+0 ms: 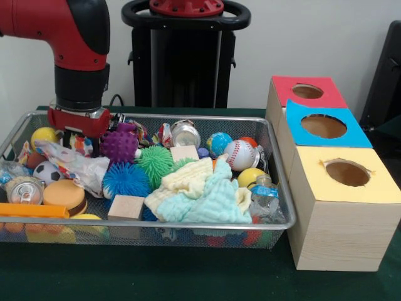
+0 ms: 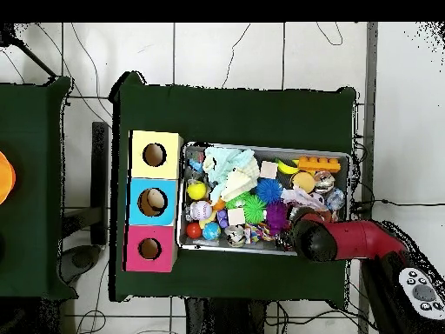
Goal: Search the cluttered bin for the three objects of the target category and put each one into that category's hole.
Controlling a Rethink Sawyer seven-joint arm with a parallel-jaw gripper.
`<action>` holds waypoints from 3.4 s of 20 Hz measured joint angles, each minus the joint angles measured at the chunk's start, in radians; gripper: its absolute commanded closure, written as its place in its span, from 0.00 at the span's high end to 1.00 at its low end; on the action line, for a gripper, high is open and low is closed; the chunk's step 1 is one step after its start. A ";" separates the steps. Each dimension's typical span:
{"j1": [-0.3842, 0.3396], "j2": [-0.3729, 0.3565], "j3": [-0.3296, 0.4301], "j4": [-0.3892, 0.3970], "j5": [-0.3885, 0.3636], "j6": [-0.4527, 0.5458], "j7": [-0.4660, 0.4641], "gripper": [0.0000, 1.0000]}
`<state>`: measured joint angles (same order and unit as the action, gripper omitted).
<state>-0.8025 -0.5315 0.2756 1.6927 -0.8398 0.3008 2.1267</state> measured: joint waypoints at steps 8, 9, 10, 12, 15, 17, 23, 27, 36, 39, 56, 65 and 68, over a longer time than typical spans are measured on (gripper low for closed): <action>0.000 0.048 0.001 -0.034 -0.024 -0.035 0.000 1.00; 0.000 0.048 0.001 -0.034 -0.025 -0.036 0.000 1.00; 0.000 0.049 0.001 -0.034 -0.025 -0.036 0.000 1.00; -0.001 0.049 0.002 -0.034 -0.025 -0.037 0.000 1.00; -0.004 0.050 0.006 -0.034 -0.025 -0.040 0.000 0.00; -0.005 0.051 0.008 -0.035 -0.025 -0.041 0.000 0.00; -0.018 0.052 0.020 -0.035 -0.025 -0.042 0.000 0.00; -0.017 0.052 0.020 -0.035 -0.025 -0.041 0.000 0.00; -0.052 0.026 0.056 -0.006 -0.019 -0.040 0.000 0.00; -0.111 -0.035 0.105 0.056 0.009 -0.035 0.000 0.00; -0.140 -0.329 0.168 0.253 0.096 -0.028 0.000 0.00; 0.000 -0.407 0.136 0.320 0.097 -0.028 0.000 0.00; 0.051 -0.419 0.118 0.340 0.104 -0.028 0.000 0.00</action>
<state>-0.7514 -0.9508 0.3936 2.0329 -0.7355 0.2728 2.1267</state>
